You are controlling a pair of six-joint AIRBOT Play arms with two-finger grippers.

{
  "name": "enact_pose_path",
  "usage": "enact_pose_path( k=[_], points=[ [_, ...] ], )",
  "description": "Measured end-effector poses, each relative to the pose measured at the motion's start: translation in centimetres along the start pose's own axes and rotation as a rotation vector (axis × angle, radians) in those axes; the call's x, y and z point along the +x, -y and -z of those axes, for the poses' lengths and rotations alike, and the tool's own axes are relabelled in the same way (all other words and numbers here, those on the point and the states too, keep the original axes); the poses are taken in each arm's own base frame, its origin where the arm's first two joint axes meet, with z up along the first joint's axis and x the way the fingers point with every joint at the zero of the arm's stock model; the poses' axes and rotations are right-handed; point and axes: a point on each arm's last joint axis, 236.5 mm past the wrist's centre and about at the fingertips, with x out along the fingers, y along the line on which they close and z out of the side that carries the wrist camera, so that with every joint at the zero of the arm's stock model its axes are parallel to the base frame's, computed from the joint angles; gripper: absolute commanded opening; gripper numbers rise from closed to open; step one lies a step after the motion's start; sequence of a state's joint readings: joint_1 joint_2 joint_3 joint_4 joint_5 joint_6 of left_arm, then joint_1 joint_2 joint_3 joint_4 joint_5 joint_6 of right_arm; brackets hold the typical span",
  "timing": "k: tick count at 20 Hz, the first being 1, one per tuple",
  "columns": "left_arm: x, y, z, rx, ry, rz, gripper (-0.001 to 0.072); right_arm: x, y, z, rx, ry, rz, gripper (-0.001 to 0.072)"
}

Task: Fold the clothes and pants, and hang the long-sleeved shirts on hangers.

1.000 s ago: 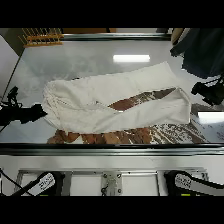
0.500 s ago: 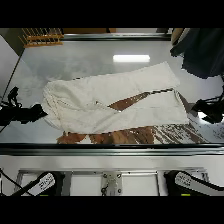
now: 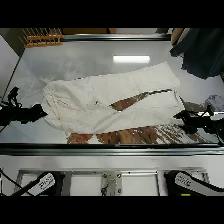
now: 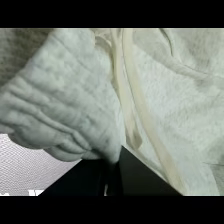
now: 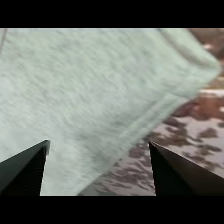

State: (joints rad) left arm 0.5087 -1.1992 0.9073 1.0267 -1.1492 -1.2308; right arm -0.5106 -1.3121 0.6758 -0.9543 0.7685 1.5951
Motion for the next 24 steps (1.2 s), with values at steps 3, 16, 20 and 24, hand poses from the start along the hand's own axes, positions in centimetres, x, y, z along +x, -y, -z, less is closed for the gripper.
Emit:
enact_pose_path(
  k=[3,16,20,24],
  points=[
    [0.0,0.0,0.0,0.000,0.000,0.000,0.0030,1.3,-1.2,0.2,-0.056,0.030,-0.004,0.0231],
    [-9.5,12.7,-20.6,0.179,0.370,0.082,0.0029,-16.0,-21.7,-13.9,-0.485,0.352,-0.120,0.0018],
    [-12.0,14.2,-21.4,0.203,0.391,0.082,0.0029,-21.0,-22.6,-14.3,-0.540,0.425,-0.080,0.0017],
    [-8.6,8.2,-16.4,0.137,0.287,-0.039,0.0029,-18.2,-17.8,-11.2,-0.603,0.331,0.026,0.0017]
  ],
)
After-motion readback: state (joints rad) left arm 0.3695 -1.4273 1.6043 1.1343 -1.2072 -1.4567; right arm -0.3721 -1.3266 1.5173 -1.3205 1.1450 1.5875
